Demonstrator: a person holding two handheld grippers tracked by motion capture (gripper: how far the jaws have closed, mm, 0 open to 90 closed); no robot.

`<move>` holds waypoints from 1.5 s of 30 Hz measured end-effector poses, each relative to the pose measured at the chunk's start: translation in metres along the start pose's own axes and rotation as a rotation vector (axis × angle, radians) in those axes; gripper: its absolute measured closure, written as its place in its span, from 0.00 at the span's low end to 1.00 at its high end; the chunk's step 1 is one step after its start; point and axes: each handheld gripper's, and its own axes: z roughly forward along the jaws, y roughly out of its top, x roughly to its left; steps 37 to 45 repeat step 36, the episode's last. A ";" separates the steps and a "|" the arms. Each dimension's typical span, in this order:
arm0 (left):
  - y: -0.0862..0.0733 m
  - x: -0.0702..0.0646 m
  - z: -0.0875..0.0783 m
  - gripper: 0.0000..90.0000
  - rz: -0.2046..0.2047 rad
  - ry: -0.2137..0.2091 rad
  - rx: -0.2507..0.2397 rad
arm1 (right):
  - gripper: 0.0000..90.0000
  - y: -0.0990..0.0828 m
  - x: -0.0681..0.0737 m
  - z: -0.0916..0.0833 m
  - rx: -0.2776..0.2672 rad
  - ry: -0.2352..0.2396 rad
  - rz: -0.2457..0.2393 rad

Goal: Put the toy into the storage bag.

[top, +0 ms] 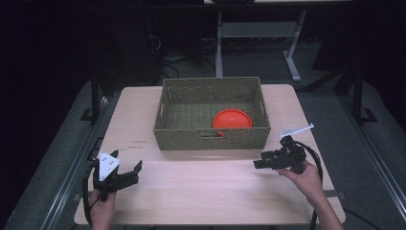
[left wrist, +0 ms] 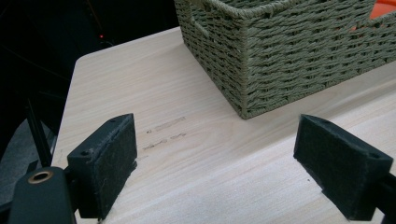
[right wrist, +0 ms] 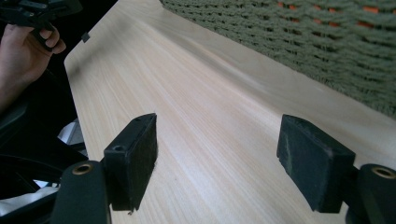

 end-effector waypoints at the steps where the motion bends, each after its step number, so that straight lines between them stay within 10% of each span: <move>1: 0.000 0.000 0.000 0.14 0.000 0.000 0.000 | 0.31 -0.002 -0.001 0.000 0.000 0.002 0.002; 27: 0.000 -0.002 0.001 0.14 0.001 -0.001 0.000 | 0.31 -0.059 -0.020 -0.023 -0.081 -0.028 0.103; 45: 0.000 -0.004 0.002 0.14 0.012 -0.013 0.001 | 0.30 -0.084 -0.016 -0.028 -0.167 -0.037 0.089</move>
